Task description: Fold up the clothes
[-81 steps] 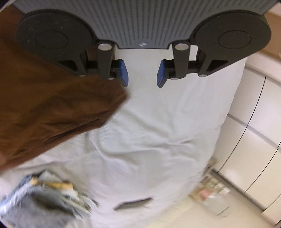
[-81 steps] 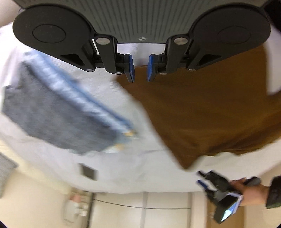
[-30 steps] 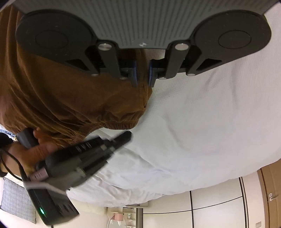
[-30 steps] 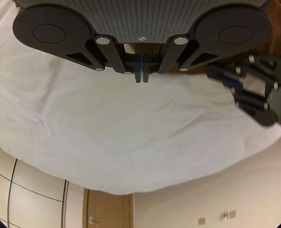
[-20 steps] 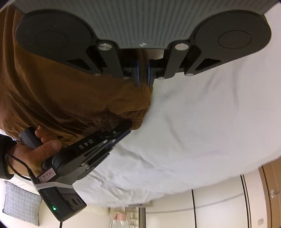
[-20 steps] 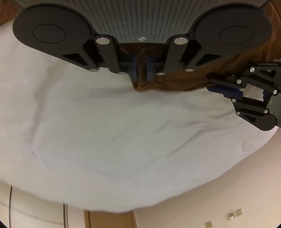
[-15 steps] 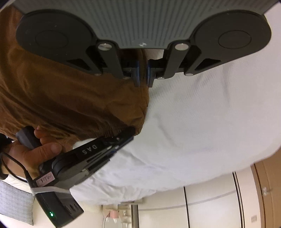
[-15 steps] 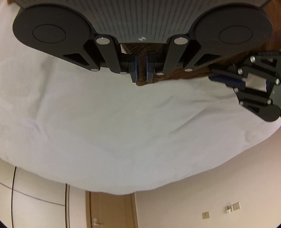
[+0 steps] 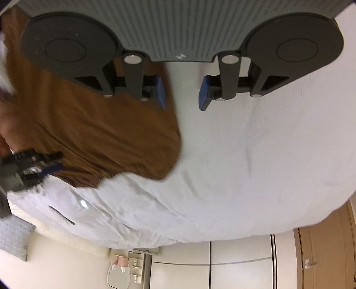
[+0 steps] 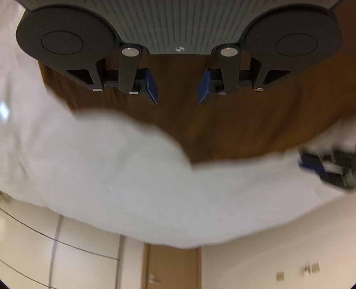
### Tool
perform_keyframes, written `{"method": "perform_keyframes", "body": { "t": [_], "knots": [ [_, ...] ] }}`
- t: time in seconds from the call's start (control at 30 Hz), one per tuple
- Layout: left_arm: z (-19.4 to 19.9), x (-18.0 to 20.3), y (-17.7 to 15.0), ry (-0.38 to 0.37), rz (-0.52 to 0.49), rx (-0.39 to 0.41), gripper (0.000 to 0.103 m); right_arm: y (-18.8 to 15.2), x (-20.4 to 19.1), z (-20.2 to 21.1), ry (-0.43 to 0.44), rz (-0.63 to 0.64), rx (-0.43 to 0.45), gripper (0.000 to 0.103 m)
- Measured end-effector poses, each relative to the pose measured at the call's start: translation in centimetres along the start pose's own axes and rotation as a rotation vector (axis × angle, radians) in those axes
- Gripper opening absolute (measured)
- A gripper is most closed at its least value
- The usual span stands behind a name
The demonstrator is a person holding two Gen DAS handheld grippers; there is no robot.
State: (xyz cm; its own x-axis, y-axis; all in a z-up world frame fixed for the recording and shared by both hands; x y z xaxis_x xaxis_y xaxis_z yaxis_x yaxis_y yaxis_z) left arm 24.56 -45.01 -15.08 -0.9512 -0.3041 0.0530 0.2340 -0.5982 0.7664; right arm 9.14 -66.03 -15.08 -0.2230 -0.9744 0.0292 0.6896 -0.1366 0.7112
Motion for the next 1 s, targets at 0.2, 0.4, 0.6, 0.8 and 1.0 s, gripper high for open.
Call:
{"method": "perform_keyframes", "body": {
  "t": [0.2, 0.4, 0.6, 0.8, 1.0],
  "knots": [
    [3.6, 2.0, -6.9, 0.068, 0.003, -0.091, 0.027, -11.7, 2.1, 8.8, -0.097, -0.129, -0.078, 0.043],
    [7.0, 0.9, -9.6, 0.208, 0.018, -0.117, 0.019, -17.1, 1.1, 13.2, -0.247, -0.098, -0.185, 0.044],
    [11.7, 2.2, -10.9, 0.271, 0.012, -0.073, 0.019, -17.2, -1.6, 17.1, -0.263, -0.162, -0.102, 0.053],
    [14.3, 7.1, -11.8, 0.240, 0.043, -0.028, 0.035, -16.9, -6.0, 18.5, -0.219, -0.164, -0.067, 0.066],
    [15.2, 11.6, -11.5, 0.224, 0.045, 0.019, 0.077, -15.8, -7.8, 20.6, -0.258, -0.208, -0.027, 0.101]
  ]
}}
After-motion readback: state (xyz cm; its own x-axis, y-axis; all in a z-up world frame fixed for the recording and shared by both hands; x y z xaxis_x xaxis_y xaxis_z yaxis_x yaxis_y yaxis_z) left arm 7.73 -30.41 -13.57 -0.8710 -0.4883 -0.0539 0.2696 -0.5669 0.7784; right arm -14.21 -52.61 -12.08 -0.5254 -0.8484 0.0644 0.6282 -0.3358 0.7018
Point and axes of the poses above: each gripper's, at about its wrist camera, not at the fingertips, and z roughly against the way its jaws point, x to its right, y to its top, the point moved 10 cm from there along -z, roughly the way its jaws point, and after that the axes turned 2 degrees about x, right-handed, at the moved point
